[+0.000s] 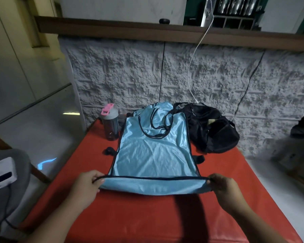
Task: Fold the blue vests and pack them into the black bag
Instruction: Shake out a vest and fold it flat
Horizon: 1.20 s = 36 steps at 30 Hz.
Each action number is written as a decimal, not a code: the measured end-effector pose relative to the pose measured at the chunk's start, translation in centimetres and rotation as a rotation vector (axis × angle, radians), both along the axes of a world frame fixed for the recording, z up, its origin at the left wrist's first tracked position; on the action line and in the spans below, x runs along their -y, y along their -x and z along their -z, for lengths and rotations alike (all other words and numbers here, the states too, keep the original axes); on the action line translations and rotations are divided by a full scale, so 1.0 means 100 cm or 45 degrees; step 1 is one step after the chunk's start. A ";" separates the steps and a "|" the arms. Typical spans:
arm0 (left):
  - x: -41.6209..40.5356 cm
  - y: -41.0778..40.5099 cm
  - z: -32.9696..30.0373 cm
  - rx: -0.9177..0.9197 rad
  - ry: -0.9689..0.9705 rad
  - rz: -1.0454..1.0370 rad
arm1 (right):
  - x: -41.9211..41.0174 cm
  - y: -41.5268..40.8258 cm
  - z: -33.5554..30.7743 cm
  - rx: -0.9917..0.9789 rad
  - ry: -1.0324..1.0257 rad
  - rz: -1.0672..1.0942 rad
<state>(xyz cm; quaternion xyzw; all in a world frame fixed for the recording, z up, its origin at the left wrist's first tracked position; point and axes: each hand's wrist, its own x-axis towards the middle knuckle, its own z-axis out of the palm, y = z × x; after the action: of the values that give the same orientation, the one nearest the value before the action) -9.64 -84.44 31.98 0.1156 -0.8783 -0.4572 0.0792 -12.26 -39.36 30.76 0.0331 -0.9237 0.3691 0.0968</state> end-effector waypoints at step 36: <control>0.005 0.017 -0.058 -0.261 0.272 0.120 | 0.009 0.013 -0.058 0.128 -0.029 0.268</control>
<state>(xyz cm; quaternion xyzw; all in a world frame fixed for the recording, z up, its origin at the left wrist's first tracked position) -11.37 -84.90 37.82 0.0180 -0.9137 -0.3738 0.1586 -13.57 -40.24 36.58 -0.0817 -0.9299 0.3475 0.0882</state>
